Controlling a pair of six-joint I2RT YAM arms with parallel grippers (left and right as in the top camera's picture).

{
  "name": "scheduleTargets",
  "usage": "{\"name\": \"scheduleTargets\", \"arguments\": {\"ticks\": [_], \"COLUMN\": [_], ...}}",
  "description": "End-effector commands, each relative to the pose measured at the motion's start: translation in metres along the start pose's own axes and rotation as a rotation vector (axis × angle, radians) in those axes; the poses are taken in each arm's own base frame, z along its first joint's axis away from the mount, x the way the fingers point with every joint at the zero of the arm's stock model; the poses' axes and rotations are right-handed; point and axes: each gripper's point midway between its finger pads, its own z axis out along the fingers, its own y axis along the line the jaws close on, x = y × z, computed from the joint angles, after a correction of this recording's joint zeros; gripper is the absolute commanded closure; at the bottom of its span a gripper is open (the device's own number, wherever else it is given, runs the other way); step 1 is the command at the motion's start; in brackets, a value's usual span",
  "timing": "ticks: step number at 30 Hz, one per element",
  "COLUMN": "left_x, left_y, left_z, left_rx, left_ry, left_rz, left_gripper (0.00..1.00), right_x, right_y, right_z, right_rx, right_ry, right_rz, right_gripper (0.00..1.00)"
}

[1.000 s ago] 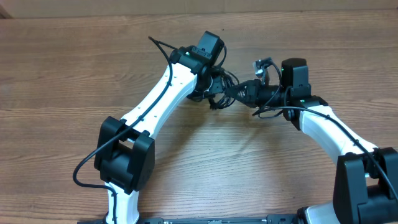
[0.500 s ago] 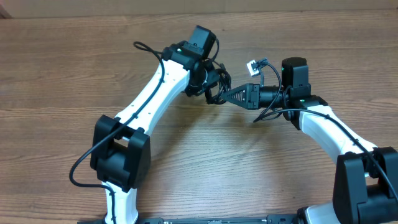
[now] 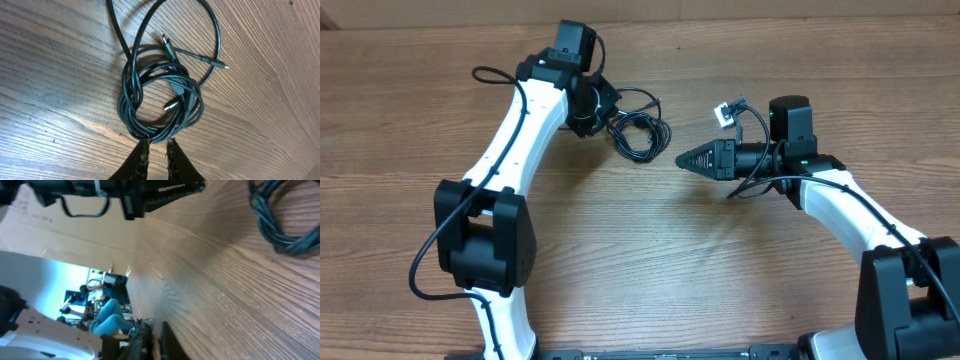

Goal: Untangle cables

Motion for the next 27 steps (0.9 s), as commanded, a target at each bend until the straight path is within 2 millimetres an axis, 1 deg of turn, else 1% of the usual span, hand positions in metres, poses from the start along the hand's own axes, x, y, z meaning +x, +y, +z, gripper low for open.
{"name": "scheduleTargets", "arguments": {"ticks": [1, 2, 4, 6, 7, 9, 10, 12, 16, 17, 21, 24, 25, 26, 27], "left_x": [-0.001, -0.003, -0.007, -0.013, -0.018, -0.027, -0.028, -0.027, -0.023, -0.023, -0.025, -0.022, -0.022, -0.022, -0.022], "left_y": [-0.008, -0.007, -0.004, 0.000, 0.004, 0.011, 0.015, 0.017, 0.021, 0.024, 0.032, 0.036, 0.038, 0.039, 0.041], "left_z": [-0.007, -0.007, -0.007, -0.007, -0.007, -0.007, -0.004, 0.003, 0.028, 0.042, 0.067, 0.086, 0.091, 0.096, 0.101], "left_rx": [0.039, 0.032, 0.015, -0.015, -0.037, -0.090, -0.126, -0.152, -0.186, -0.193, -0.208, -0.210, -0.211, -0.212, -0.215], "left_ry": [0.023, 0.013, -0.013, -0.056, -0.084, -0.142, -0.169, -0.178, -0.163, -0.153, -0.144, -0.117, -0.112, -0.105, -0.102], "left_rz": [-0.014, -0.014, 0.002, 0.038, 0.064, 0.114, 0.126, 0.137, 0.131, 0.108, 0.049, 0.008, -0.003, -0.009, -0.009], "left_gripper": [0.68, 0.56, 0.39, 0.34, 0.35, 0.42, 0.46, 0.46, 0.47, 0.49, 0.52, 0.53, 0.56, 0.64, 0.76], "right_x": [-0.007, -0.008, -0.007, -0.006, -0.006, -0.006, -0.006, -0.006, -0.007, -0.007, -0.008, -0.008, -0.007, -0.007, -0.007], "right_y": [-0.007, -0.011, -0.015, -0.020, -0.022, -0.025, -0.028, -0.031, -0.033, -0.033, -0.035, -0.038, -0.040, -0.043, -0.044], "right_z": [-0.001, -0.002, -0.002, -0.003, -0.003, -0.004, -0.004, -0.005, -0.005, -0.005, -0.006, -0.006, -0.007, -0.008, -0.008], "right_rx": [0.075, 0.096, 0.118, 0.142, 0.152, 0.170, 0.189, 0.201, 0.214, 0.214, 0.226, 0.246, 0.256, 0.269, 0.277], "right_ry": [-0.036, -0.040, -0.043, -0.047, -0.049, -0.051, -0.055, -0.059, -0.065, -0.064, -0.069, -0.073, -0.075, -0.077, -0.078], "right_rz": [-0.008, 0.001, 0.013, 0.025, 0.030, 0.039, 0.045, 0.048, 0.048, 0.048, 0.048, 0.054, 0.059, 0.063, 0.068], "right_gripper": [0.81, 0.76, 0.66, 0.57, 0.54, 0.49, 0.44, 0.42, 0.38, 0.37, 0.34, 0.32, 0.31, 0.31, 0.31]}}
